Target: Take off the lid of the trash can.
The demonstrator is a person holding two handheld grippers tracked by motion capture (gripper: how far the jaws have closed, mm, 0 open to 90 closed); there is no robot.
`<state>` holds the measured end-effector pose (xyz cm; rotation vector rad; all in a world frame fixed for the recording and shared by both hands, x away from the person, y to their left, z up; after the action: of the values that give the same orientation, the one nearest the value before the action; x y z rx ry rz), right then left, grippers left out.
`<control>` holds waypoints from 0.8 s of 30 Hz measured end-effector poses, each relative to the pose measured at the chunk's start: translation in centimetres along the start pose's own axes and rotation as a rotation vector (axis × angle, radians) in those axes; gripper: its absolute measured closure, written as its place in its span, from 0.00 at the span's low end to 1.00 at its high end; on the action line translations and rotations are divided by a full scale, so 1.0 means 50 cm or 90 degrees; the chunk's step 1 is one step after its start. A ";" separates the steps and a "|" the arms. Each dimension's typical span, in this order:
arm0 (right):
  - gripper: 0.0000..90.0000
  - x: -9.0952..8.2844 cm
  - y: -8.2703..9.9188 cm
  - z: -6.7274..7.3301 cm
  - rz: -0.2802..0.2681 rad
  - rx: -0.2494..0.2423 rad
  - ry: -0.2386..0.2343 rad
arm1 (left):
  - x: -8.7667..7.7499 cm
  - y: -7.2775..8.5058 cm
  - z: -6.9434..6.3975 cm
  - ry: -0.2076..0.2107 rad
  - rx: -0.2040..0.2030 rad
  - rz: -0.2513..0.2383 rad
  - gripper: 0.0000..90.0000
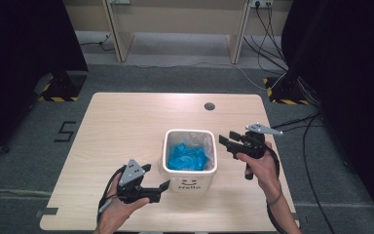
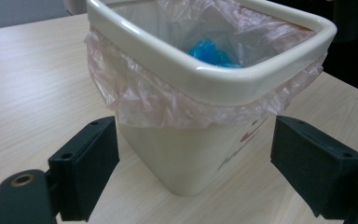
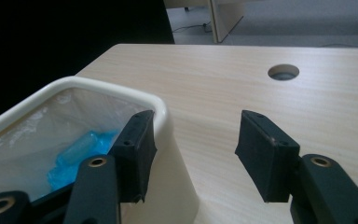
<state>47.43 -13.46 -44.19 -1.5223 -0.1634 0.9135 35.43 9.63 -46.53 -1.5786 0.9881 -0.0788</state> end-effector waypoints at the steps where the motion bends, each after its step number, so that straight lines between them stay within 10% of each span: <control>1: 0.53 0.002 -0.005 0.003 0.001 -0.004 0.001 | 0.001 -0.005 -0.002 -0.001 0.000 -0.004 0.16; 24: 0.75 0.099 -0.005 0.047 0.114 -0.082 -0.044 | 0.054 -0.011 -0.022 -0.045 0.083 0.022 0.16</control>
<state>49.39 -8.63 -45.91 -1.6446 -0.1388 1.1167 36.83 7.03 -47.02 -1.4347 0.9360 -0.0612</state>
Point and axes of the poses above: each handheld gripper's, and its own axes: x roughly forward along the jaws, y roughly out of its underside, z roughly to its left, the point moved 10 cm from there along x, roughly forward along the jaws, and after that the axes turned 11 degrees about -x, right-handed, at the moved point
